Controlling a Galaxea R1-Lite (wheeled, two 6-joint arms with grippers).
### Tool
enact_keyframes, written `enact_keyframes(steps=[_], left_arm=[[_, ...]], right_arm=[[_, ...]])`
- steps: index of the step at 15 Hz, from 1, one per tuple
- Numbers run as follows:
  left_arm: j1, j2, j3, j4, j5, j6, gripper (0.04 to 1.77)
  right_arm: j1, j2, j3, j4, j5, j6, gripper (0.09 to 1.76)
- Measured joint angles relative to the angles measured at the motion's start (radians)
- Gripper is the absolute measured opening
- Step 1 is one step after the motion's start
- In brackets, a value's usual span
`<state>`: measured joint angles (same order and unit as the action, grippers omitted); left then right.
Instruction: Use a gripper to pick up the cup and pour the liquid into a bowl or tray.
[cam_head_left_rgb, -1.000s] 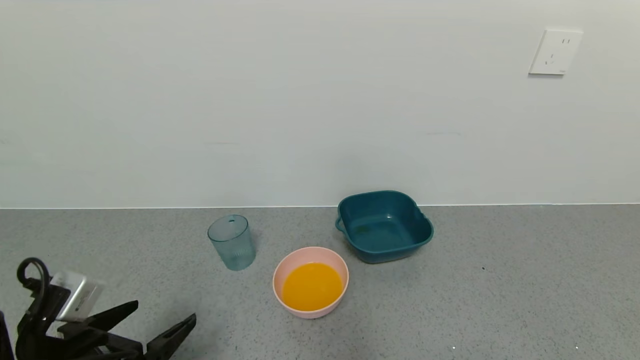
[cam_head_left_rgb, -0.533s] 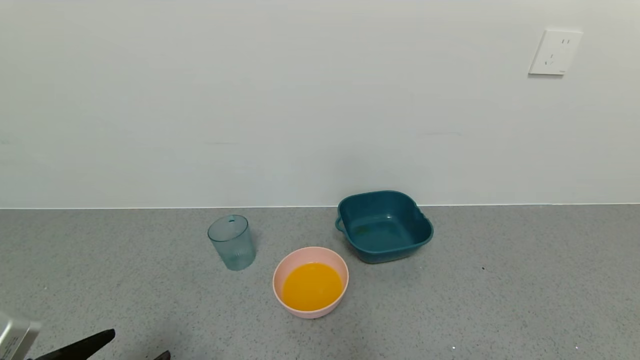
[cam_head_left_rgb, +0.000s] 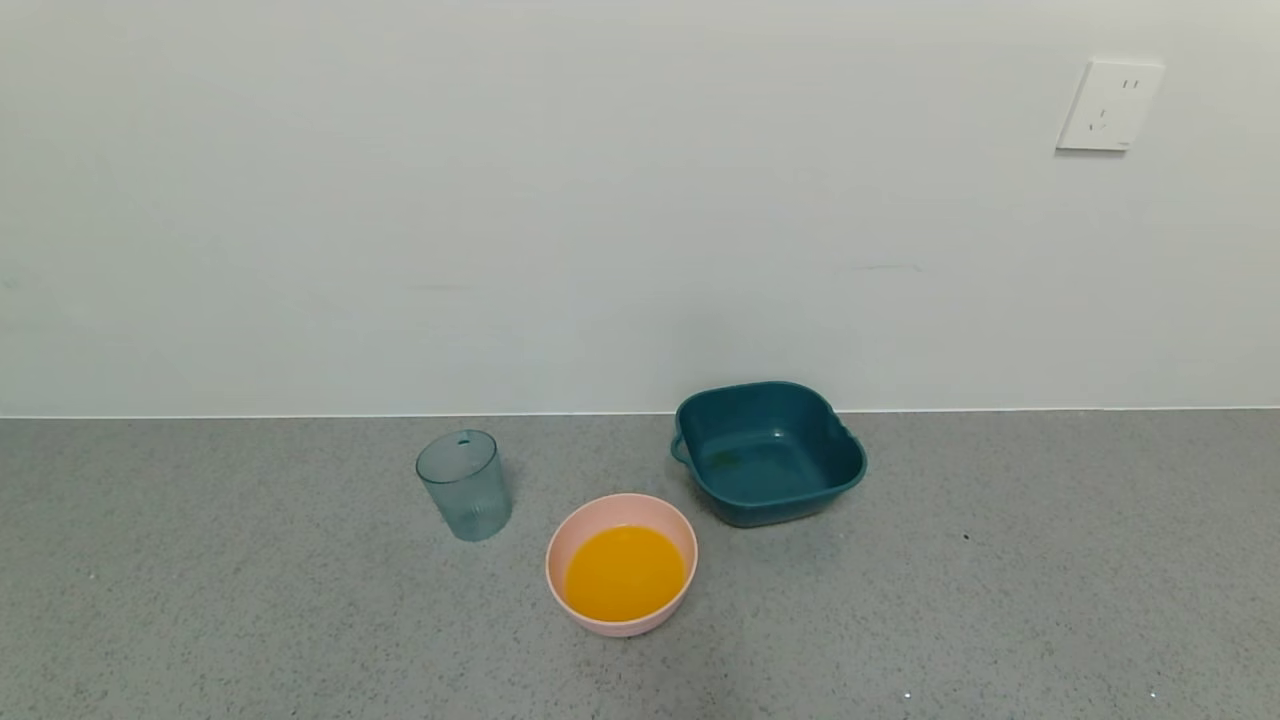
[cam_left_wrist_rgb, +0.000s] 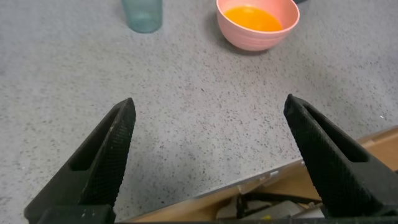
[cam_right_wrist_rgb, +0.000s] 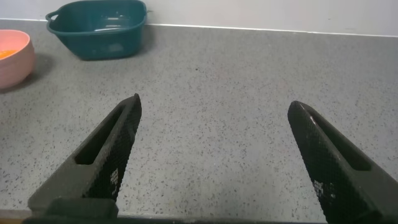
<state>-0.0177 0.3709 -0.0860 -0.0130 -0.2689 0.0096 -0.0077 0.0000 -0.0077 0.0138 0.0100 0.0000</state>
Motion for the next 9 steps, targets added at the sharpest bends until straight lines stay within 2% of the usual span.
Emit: enact_keyframes(steps=[2, 6, 9], left_arm=[[0.004, -0.102, 0.0, 0.035, 0.044, -0.001, 1.72], [0.014, -0.254, 0.005, 0.088, 0.082, 0.005, 1.72], [0.017, -0.338, -0.001, 0.123, 0.197, 0.025, 1.72]], right_arm=[[0.0, 0.0, 0.0, 0.0, 0.0, 0.0, 1.71], [0.0, 0.0, 0.0, 0.0, 0.0, 0.0, 1.71], [0.0, 0.0, 0.0, 0.0, 0.0, 0.0, 1.71]])
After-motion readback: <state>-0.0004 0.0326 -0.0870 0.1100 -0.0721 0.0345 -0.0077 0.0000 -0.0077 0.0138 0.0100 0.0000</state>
